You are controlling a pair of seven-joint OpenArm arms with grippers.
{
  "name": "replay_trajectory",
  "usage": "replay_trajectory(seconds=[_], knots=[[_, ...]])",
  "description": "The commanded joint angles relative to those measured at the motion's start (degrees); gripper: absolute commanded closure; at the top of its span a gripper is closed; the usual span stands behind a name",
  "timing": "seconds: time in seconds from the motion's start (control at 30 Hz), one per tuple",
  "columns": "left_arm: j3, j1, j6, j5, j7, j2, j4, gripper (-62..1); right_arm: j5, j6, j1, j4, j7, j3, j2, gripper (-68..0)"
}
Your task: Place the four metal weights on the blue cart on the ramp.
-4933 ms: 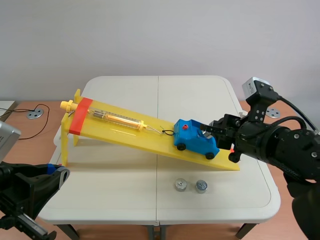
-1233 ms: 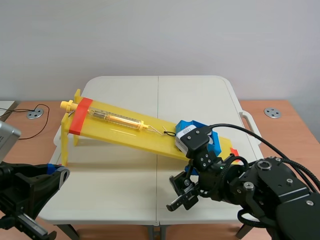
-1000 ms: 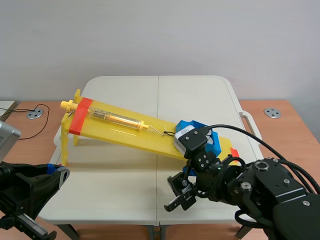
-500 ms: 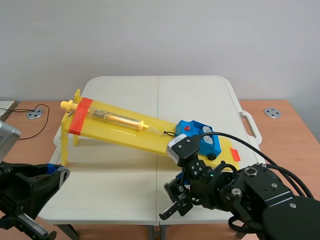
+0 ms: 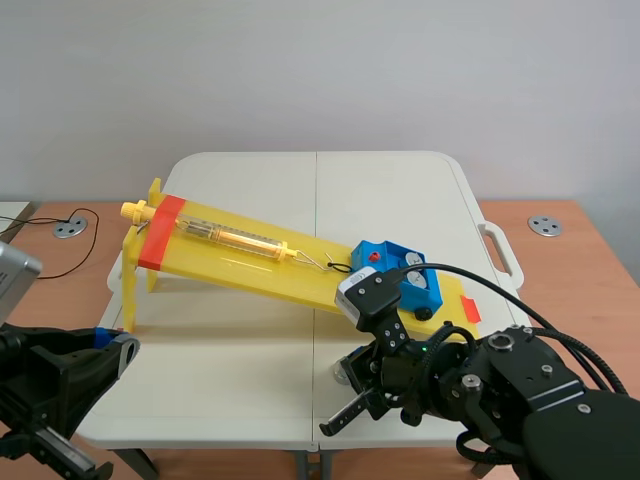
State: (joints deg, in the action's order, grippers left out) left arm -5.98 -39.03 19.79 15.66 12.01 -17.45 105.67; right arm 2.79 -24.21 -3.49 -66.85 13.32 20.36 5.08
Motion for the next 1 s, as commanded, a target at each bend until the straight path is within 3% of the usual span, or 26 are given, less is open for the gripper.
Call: replay_trajectory(seconds=[0.0, 0.13, 0.37, 0.57, 0.8, 0.97], knots=[[-0.90, 1.14, 1.42, 2.95, -5.97, 0.46, 3.98, -3.1, 1.73, 1.53, 4.28, -1.90, -4.00, 0.33, 0.31, -0.7], [-0.90, 1.14, 1.42, 2.95, -5.97, 0.44, 3.98, -3.1, 4.55, 1.51, 2.19, -5.90, -3.54, 0.15, 2.45, -0.7], [-0.90, 1.14, 1.42, 2.95, -5.95, 0.44, 3.98, -3.1, 8.85, 1.51, -4.68, -18.60, -0.81, -2.34, 7.02, -0.7], [-0.90, 1.11, 1.42, 2.95, -5.95, 0.44, 3.98, -3.1, 13.46, 1.49, -10.23, -29.00, 2.27, -7.58, 9.20, -0.7], [-0.90, 1.11, 1.42, 2.95, -5.95, 0.44, 3.98, -3.1, 23.02, -0.94, -14.67, -38.49, 6.23, -15.32, 9.81, -0.6], [-0.90, 1.14, 1.42, 2.95, -5.97, 0.44, 3.98, -3.1, 28.22, -0.96, -16.24, -43.39, 8.11, -21.05, 9.81, -0.6]])
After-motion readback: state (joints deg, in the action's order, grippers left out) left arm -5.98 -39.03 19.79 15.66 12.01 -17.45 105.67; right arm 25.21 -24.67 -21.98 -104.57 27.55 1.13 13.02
